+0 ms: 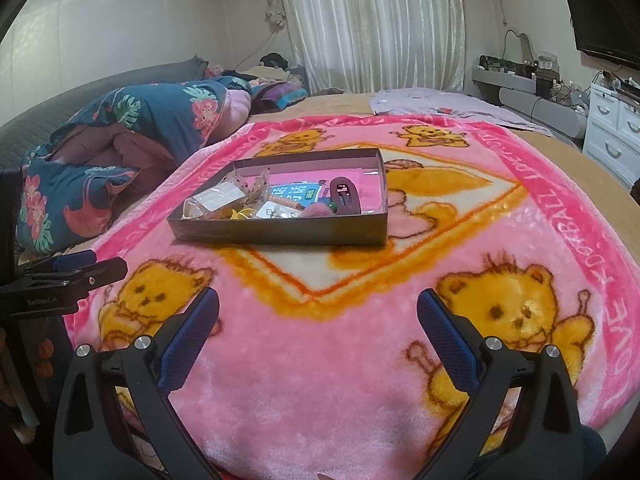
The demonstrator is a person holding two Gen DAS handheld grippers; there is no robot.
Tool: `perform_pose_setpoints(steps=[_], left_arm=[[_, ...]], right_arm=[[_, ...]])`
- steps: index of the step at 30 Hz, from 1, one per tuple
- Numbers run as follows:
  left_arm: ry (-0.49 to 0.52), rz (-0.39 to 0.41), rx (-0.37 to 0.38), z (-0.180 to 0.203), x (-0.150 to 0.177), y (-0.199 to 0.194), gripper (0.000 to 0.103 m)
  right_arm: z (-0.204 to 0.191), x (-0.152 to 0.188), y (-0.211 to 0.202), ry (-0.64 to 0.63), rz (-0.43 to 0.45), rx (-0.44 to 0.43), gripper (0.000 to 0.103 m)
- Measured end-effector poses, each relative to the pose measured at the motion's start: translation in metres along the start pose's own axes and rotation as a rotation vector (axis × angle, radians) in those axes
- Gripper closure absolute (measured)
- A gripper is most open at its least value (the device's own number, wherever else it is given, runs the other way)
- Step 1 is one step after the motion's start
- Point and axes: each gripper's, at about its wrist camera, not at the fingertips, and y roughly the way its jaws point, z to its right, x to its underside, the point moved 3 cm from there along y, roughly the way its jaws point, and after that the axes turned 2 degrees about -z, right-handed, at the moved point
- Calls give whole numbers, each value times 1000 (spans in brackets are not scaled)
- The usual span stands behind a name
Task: Organize jewelry
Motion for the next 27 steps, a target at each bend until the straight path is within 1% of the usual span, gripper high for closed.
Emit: perform_pose_setpoints(steps=[27], left_arm=[[5,4,0,1,0,-1,9]], right_arm=[[-1,0,0,-7,-3,3,4]])
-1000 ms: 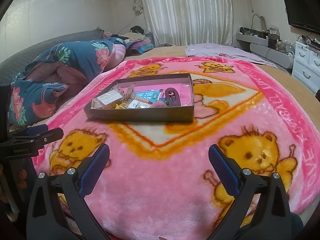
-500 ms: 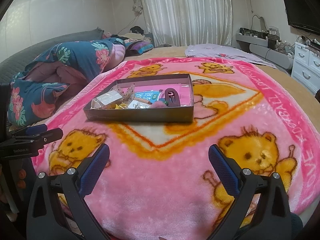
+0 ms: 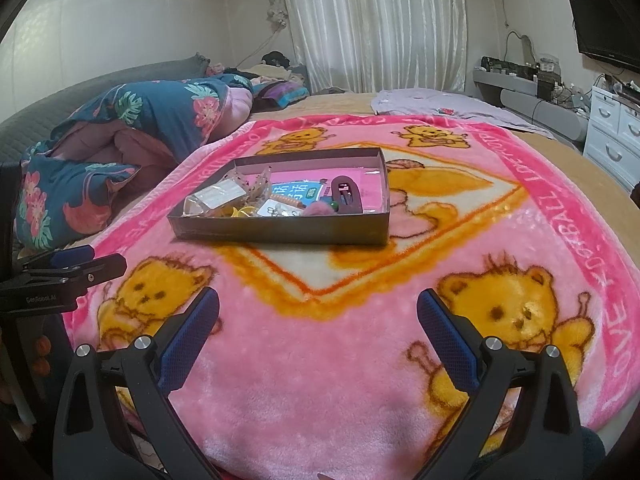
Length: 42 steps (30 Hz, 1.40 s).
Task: Organize jewelry
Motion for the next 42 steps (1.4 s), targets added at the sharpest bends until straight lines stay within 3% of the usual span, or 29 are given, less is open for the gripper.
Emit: perform_pose_setpoints(steps=[42], left_arm=[[8,-7,5,1,1,0,9]], right_arm=[[0,3,3,-18,-2,8,4]])
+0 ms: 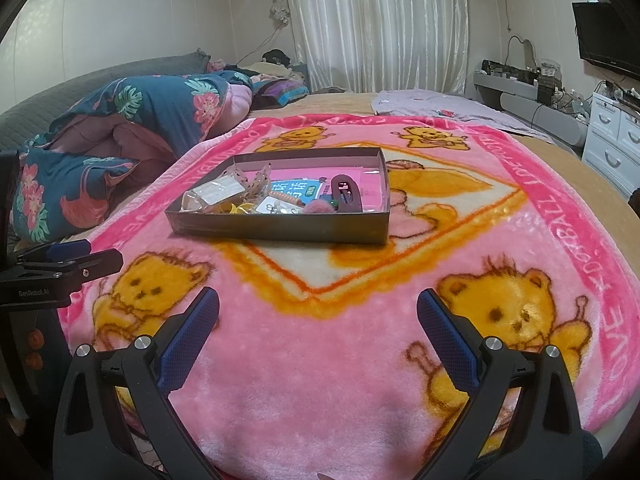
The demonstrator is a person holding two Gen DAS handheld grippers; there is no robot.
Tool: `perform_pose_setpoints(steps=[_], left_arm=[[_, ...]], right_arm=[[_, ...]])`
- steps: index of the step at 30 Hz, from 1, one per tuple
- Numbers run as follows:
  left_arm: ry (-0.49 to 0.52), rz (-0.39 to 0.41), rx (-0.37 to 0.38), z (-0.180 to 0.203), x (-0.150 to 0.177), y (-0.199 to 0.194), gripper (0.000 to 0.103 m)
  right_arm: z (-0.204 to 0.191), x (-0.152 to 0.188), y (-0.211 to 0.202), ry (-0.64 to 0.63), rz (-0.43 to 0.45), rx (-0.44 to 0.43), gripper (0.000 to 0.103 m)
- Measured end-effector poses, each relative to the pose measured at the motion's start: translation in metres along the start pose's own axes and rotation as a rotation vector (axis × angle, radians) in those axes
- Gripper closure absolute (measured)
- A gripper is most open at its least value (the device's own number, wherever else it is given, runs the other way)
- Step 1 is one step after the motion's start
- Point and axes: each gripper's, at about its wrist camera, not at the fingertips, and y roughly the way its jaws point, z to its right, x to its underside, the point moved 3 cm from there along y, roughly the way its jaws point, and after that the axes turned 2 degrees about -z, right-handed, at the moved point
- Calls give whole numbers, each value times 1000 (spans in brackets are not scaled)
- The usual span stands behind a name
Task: Organize jewelry
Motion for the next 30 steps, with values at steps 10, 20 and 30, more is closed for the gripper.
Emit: perform_pose_setpoints(steps=[10,20,30], left_arm=[[20,17,0,-1,-1,0,9],[-53,-35,-12,-25,-12,16,9],[-301,-104,-503,-228,-100,95,9]], right_arm=[[4,1,2,-17,-5,18,4],[42,-15,12,43,-15,86,4],[288,-73,121,416,-245,450,4]])
